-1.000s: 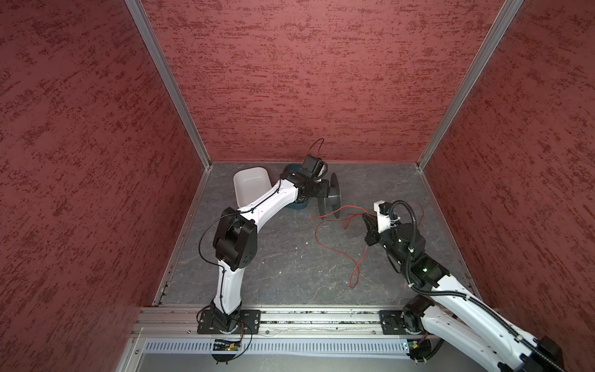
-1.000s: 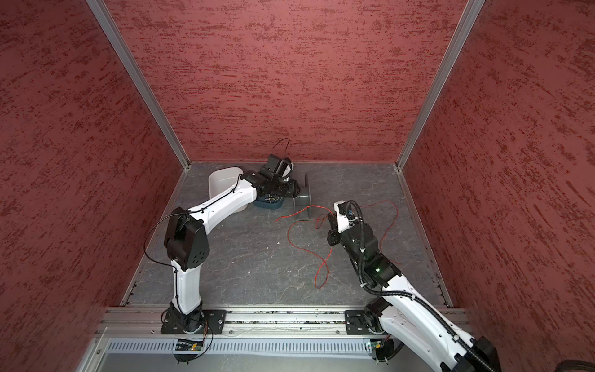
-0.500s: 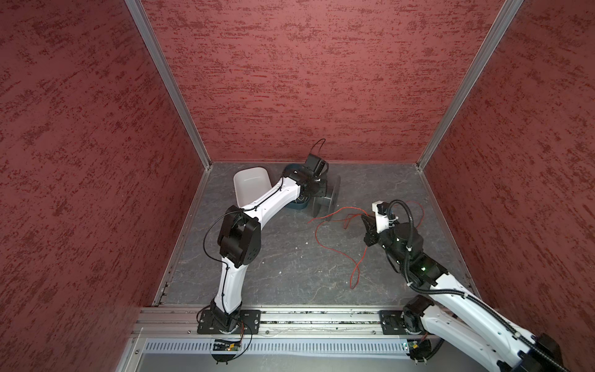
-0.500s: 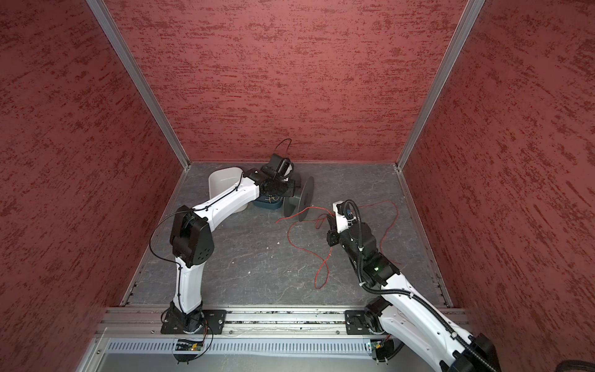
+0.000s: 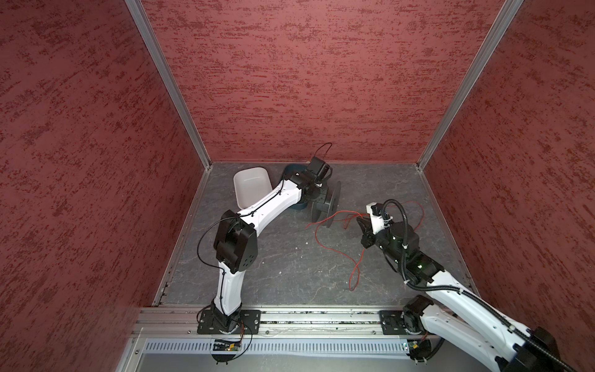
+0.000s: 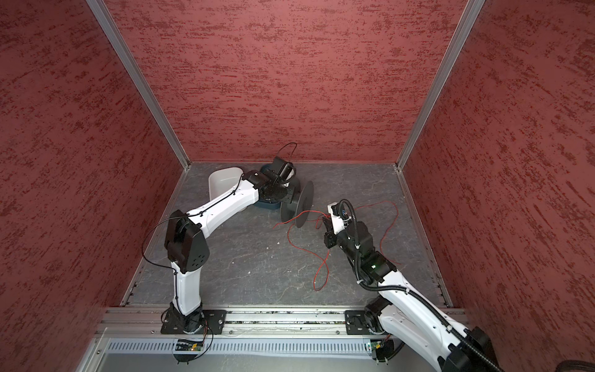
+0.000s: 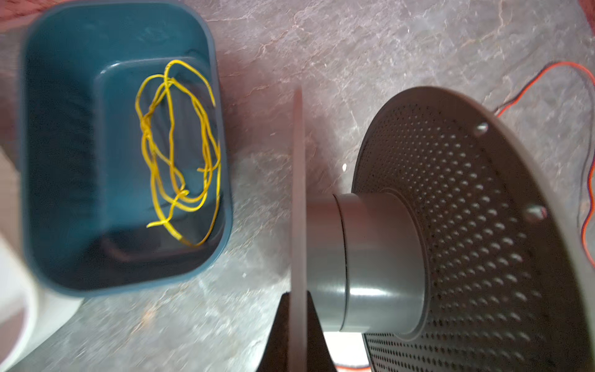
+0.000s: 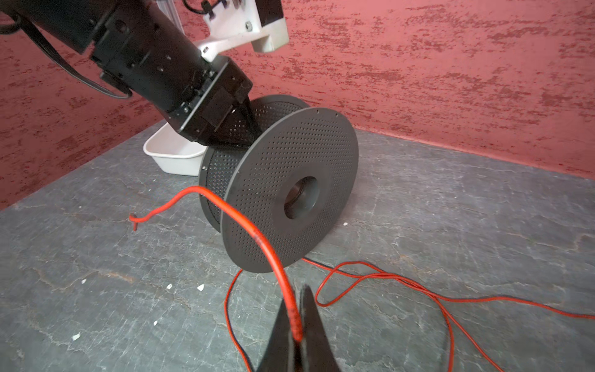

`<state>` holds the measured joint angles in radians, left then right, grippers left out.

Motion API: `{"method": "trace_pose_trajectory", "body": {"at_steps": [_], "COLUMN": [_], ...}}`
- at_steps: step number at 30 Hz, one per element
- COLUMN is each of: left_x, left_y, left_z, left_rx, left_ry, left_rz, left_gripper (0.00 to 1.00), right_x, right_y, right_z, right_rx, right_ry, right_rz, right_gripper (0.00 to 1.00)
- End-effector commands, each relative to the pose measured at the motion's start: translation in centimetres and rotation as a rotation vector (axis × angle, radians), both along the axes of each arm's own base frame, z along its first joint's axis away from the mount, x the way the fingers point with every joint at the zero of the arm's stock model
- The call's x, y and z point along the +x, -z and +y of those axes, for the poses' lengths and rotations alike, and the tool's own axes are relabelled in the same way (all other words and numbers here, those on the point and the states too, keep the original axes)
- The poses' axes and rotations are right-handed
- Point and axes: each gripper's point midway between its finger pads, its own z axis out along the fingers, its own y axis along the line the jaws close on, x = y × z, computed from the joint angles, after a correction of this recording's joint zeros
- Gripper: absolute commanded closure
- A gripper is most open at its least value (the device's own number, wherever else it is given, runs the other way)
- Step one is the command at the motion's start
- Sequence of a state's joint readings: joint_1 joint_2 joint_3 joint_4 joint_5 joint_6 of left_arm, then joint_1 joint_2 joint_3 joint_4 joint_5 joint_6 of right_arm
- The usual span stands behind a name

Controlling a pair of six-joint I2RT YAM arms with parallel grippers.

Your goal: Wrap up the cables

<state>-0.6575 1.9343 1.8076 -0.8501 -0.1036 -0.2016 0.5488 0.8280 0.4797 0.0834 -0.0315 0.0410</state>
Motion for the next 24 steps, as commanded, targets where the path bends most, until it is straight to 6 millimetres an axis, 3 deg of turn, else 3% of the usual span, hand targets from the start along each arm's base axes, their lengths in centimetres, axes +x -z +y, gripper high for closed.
{"method": "trace_pose_trajectory", "body": {"at_steps": [1, 10, 15, 24], "left_x": [-1.5, -5.1, -5.5, -4.6], "left_y": [-3.9, -2.9, -1.5, 0.7], "left_z": [2.7, 7.2, 7.9, 7.7], "left_rx": [0.033, 0.123, 0.132, 0.117], "left_ry": [-0.002, 0.008, -0.004, 0.009], "left_rz": [-0.091, -0.095, -0.081, -0.084], "left_gripper": [1.00, 1.00, 1.00, 0.95], "right_x": [-0.6, -0.4, 0.0, 1.4], "right_y": [-2.9, -3.1, -3.8, -2.4], "right_z": [2.3, 6.1, 6.3, 6.6], "right_rx": [0.054, 0.046, 0.044, -0.045], "right_ry": [-0.138, -0.328, -0.332, -0.310], "right_rz": [-0.060, -0.011, -0.024, 0.045], "right_gripper": [1.00, 1.00, 1.00, 1.00]}}
